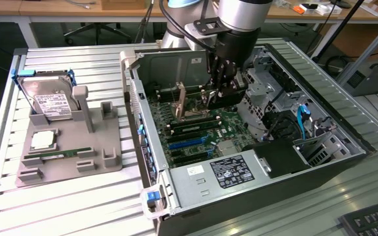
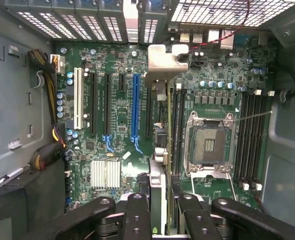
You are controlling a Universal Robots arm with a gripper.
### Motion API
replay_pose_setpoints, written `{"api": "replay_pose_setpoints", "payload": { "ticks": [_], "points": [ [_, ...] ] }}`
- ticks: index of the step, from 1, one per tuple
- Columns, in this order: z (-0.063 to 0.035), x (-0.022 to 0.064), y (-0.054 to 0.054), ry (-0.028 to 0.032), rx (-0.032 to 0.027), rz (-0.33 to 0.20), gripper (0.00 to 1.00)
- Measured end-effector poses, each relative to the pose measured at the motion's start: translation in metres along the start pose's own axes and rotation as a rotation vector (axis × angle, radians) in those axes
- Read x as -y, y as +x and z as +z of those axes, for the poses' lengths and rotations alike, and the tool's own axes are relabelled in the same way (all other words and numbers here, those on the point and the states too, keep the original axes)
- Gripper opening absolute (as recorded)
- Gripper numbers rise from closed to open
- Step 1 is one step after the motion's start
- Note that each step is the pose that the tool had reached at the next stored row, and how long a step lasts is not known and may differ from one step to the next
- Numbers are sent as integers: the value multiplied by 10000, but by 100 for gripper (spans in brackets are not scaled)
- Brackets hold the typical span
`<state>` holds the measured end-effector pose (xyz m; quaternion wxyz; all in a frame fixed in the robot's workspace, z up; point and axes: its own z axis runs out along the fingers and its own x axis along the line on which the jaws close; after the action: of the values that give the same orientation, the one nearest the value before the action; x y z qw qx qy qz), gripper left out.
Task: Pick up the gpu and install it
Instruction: 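Insert the gpu into the slot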
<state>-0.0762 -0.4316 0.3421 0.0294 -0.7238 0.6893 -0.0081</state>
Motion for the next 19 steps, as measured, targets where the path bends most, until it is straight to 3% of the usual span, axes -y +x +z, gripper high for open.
{"api": "replay_pose_setpoints", "payload": {
  "ticks": [19],
  "points": [
    [18,-6,65,0,0,0,27]
  ]
}}
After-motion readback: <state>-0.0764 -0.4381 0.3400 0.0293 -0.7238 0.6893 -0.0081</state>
